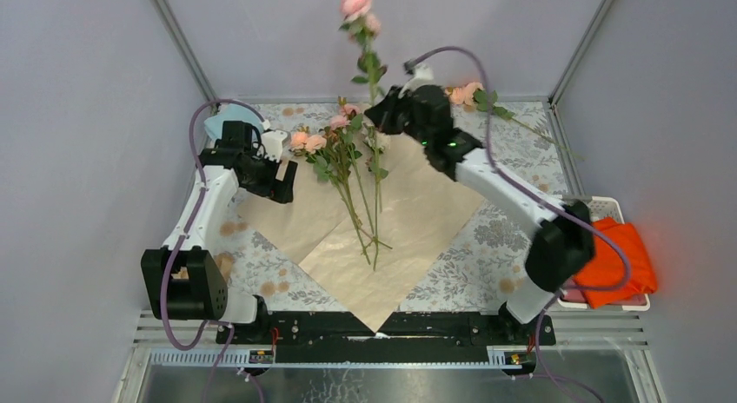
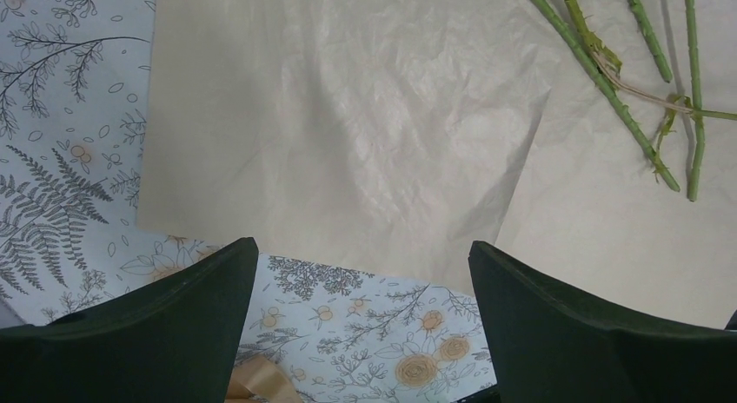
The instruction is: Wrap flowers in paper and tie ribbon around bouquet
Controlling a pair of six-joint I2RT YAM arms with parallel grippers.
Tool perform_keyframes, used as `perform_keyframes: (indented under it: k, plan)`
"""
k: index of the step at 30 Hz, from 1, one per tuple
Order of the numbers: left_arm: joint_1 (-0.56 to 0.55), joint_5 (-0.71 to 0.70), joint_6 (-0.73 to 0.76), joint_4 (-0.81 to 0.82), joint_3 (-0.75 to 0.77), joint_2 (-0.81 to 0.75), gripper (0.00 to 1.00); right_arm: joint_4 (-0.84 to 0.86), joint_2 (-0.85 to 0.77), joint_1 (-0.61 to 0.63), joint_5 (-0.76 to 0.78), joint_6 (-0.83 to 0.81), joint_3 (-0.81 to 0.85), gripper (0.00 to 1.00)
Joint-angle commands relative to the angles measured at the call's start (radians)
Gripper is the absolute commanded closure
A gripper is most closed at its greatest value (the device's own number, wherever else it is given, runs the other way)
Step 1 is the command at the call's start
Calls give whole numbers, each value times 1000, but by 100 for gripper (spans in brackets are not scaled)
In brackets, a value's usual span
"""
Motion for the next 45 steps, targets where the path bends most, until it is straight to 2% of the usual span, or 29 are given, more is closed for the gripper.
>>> perform_keyframes:
  k: [1, 4, 5, 6, 8, 9, 12, 15, 19, 21, 24, 27, 33, 38, 45]
  plan:
    - [9, 33, 13, 16, -23, -36, 1, -46, 221, 80, 71, 121, 7, 100]
    - [11, 37, 16, 23, -33, -42, 1, -171, 343, 85, 40, 78, 56, 100]
    - [11, 39, 17, 23, -35, -43, 1, -232, 382, 84, 27, 42, 89, 80]
    - [12, 42, 20, 23, -36, -42, 1, -314, 415, 83, 19, 2, 144, 52]
    - [13, 45, 23, 26, -42, -38, 1, -466, 459, 68, 38, -75, 257, 14]
    - [13, 47, 24, 27, -43, -33, 1, -513, 459, 54, 52, -118, 297, 2]
    - [14, 47, 26, 28, -44, -22, 1, -539, 397, -45, 22, -243, 339, 0]
    - [14, 48, 27, 27, -40, -8, 1, -620, 396, -220, -33, -398, 414, 0]
    - [15, 44, 26, 26, -25, 28, 1, -782, 516, -409, 29, -712, 566, 0]
    - [16, 34, 21, 27, -14, 52, 1, -835, 610, -500, 40, -812, 667, 0]
    - [16, 19, 17, 27, -4, 83, 1, -854, 749, -636, -29, -865, 826, 0]
    - [15, 7, 15, 27, 3, 115, 1, -813, 875, -732, -134, -833, 963, 0]
    - [15, -17, 11, 16, 28, 184, 1, -615, 1009, -770, -139, -771, 1016, 0]
    - [16, -32, 8, 11, 46, 224, 1, -560, 1136, -778, -80, -757, 1110, 0]
    - [15, -47, 4, -1, 70, 272, 1, -474, 1128, -779, -125, -785, 1116, 0]
